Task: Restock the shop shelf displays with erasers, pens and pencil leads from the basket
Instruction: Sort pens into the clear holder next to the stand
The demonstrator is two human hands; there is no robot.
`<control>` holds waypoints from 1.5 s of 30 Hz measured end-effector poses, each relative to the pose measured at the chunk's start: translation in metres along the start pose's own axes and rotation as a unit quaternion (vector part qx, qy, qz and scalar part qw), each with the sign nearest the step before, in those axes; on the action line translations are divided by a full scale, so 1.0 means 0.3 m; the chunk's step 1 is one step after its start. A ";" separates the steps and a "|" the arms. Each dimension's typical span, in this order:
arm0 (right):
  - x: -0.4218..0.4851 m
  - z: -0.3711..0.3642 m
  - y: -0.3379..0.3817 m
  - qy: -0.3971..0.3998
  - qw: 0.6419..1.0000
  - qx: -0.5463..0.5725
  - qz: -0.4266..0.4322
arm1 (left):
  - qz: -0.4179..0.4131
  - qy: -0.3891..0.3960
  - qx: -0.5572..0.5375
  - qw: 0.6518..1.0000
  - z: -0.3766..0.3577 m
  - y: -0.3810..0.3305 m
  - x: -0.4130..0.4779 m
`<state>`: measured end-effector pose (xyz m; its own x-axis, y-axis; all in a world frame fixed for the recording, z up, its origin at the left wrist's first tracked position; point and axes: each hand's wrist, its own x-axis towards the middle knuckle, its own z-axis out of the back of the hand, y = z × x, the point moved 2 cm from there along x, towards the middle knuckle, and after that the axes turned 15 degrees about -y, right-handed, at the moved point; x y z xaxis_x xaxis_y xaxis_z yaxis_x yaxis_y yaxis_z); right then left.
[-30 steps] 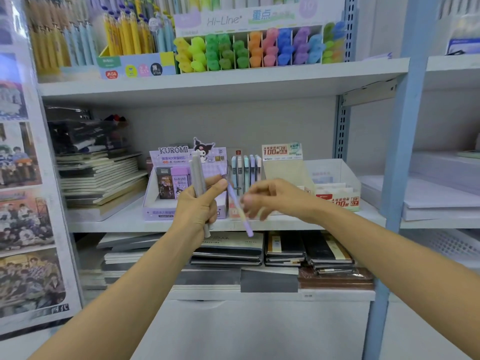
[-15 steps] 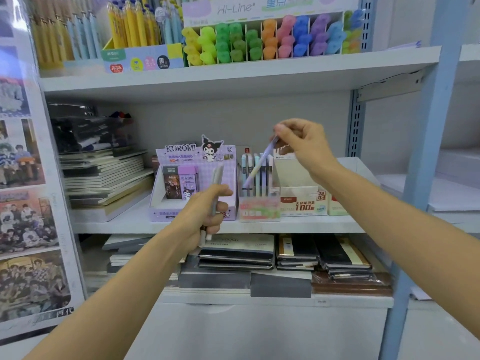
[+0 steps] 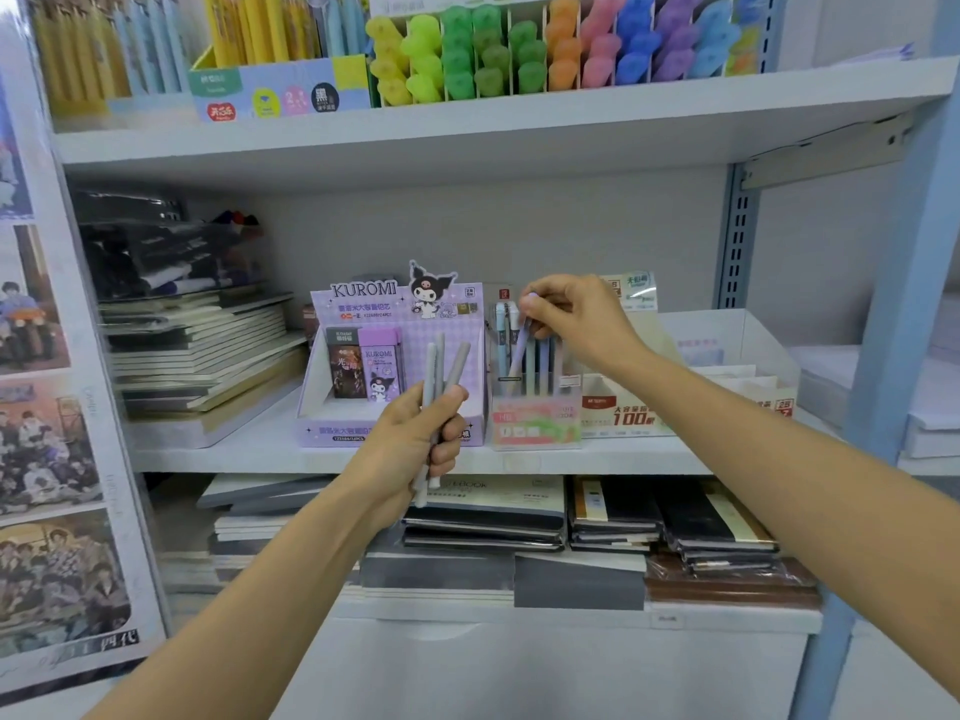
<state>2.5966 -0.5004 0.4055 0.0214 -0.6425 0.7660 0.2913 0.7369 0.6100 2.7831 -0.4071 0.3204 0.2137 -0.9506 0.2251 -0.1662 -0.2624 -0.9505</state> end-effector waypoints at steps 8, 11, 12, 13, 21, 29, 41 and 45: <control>0.004 -0.037 0.010 -0.006 1.000 0.007 -0.006 | -0.008 -0.003 -0.005 1.000 0.007 0.012 0.009; -0.006 -0.063 -0.002 -0.040 0.997 -0.045 0.040 | -0.006 0.007 0.001 1.000 0.000 0.009 -0.002; -0.011 -0.073 -0.008 -0.041 0.996 -0.067 0.052 | -0.005 0.007 0.003 1.000 -0.001 0.007 -0.004; -0.015 -0.081 -0.013 -0.039 0.994 -0.081 0.056 | -0.004 0.006 0.005 1.000 -0.002 0.003 -0.008; -0.072 -0.007 0.061 0.010 0.998 0.065 -0.018 | 0.002 0.014 0.025 1.000 -0.029 -0.017 -0.047; -0.197 0.116 0.059 0.075 0.972 0.199 -0.103 | 0.056 0.028 0.024 0.998 -0.081 -0.045 -0.100; -0.306 0.203 0.036 -0.015 0.942 0.289 -0.172 | 0.035 -0.138 -0.179 0.974 -0.096 -0.080 -0.146; -0.336 0.192 0.055 0.004 0.934 0.310 -0.179 | 0.023 -0.156 -0.160 0.974 -0.131 -0.068 -0.178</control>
<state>2.5442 -0.4113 0.3500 0.0367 -0.8702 0.4912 -0.3285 0.4538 0.8284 2.7373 -0.3574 0.3362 0.4732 -0.8789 0.0597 -0.4635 -0.3060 -0.8316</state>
